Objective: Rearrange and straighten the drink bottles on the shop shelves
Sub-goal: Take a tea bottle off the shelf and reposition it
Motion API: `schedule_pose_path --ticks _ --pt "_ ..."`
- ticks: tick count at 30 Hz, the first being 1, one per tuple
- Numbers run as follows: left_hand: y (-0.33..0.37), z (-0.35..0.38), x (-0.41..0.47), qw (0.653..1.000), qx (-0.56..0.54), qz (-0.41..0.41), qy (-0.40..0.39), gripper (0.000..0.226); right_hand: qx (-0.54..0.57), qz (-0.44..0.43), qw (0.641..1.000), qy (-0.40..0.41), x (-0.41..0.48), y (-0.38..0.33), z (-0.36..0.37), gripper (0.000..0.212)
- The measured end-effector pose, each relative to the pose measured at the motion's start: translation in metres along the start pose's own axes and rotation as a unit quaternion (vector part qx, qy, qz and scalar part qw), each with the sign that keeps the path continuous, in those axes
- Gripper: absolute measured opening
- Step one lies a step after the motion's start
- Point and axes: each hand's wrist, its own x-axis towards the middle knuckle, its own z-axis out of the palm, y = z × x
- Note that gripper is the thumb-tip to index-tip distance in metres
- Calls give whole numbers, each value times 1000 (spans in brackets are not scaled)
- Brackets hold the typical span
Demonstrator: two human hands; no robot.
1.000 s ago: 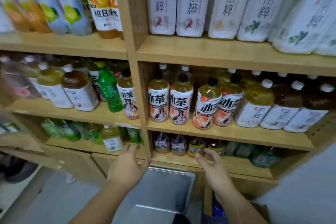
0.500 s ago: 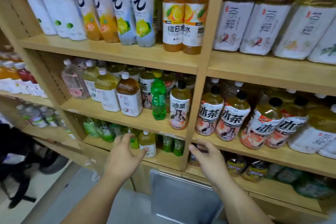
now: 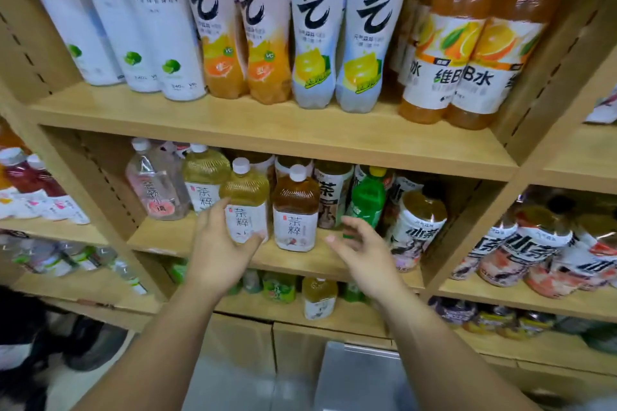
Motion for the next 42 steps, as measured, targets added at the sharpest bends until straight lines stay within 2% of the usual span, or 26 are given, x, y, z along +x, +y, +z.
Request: schedule_pose_path --ticks 3,5,9,11,15,17,22,26,31,35,42 --pt "-6 -3 28 1000 -5 21 -5 94 -31 -21 999 14 24 -19 15 65" --pt "-10 -5 45 1000 2 10 -22 93 -59 -30 998 17 38 -30 25 61" --pt "-14 -2 69 997 34 20 -64 66 -71 -55 996 25 60 -43 42 43" --pt "-16 0 75 995 41 27 -84 65 -92 -84 992 24 67 -44 50 53" --pt "-22 1 84 995 19 31 -95 70 -142 -99 984 41 75 -37 57 91" --pt "-24 -2 89 994 11 34 -101 75 -151 -95 983 46 77 -36 55 96" --pt "-33 -6 91 990 -52 39 -126 91 -125 -74 989 28 75 -30 54 84" --pt "-40 -9 93 987 -29 59 -147 93 -142 -74 987 22 72 -30 53 84" --pt "-50 -13 84 986 -60 83 -130 80 -169 -64 983 37 66 -27 57 86" --pt "-50 -10 73 987 -61 85 -121 81 -176 -80 980 45 56 -24 61 82" --pt "-49 -1 47 987 -129 78 -54 78 -72 -100 991 53 23 -25 52 78"
